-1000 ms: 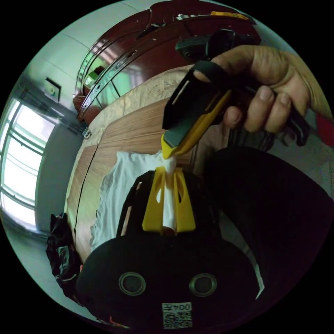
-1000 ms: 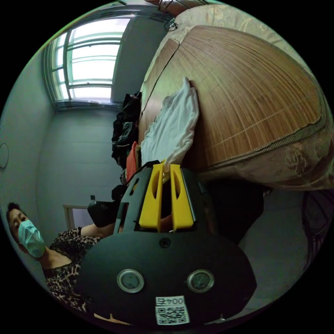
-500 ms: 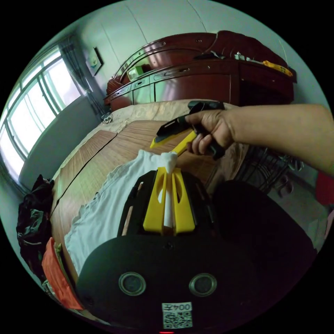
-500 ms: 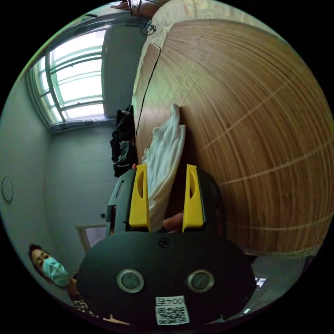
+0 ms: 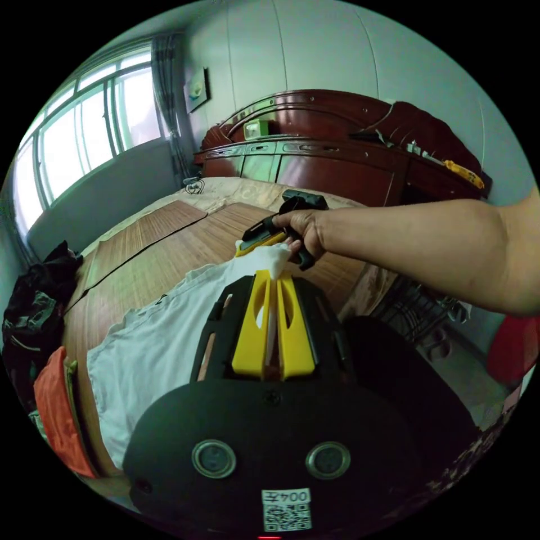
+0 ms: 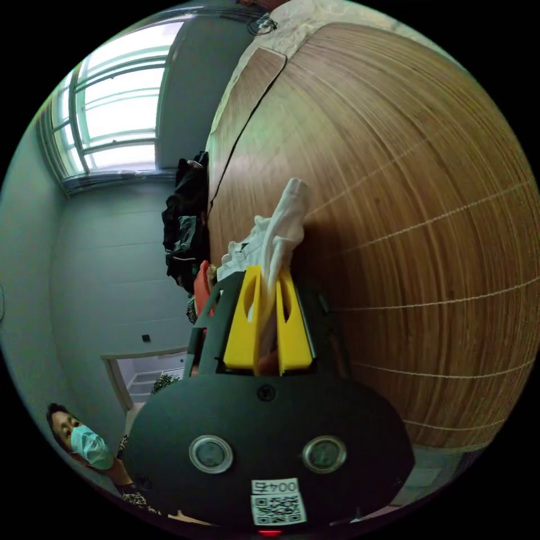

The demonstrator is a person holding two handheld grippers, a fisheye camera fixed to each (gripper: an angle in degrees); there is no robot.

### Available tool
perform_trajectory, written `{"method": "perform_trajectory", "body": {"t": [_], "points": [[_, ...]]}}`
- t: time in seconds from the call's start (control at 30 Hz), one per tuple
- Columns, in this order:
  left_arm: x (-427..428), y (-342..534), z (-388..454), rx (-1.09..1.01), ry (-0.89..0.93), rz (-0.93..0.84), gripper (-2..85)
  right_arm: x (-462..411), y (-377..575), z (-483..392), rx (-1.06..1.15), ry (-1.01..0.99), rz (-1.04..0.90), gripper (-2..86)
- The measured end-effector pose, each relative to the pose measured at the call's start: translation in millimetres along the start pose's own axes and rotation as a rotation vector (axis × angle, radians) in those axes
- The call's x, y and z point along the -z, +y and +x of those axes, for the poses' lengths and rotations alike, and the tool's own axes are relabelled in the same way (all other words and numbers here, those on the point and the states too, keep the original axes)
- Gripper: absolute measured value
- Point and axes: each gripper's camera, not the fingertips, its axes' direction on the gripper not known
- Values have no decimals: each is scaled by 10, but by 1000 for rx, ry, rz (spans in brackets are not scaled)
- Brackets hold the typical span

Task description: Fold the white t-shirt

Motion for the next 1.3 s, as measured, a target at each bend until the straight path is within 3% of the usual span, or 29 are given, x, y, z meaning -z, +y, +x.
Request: {"method": "perform_trajectory", "body": {"t": [0.3, 0.67, 1.03, 1.3], "points": [[1009, 806, -1271, 239, 12, 147, 17, -354, 214, -1501, 133, -30, 48, 50], [1845, 2717, -3320, 788, 92, 245, 23, -2078, 498, -3244, 304, 138, -55, 50], [1616, 5025, -4845, 1349, 319, 370, 26, -3959, 702, -3729, 312, 472, -127, 49], [1569, 5724, -5305, 1432, 284, 335, 29, -4624, 936, -3875, 321, 563, -108, 49]]}}
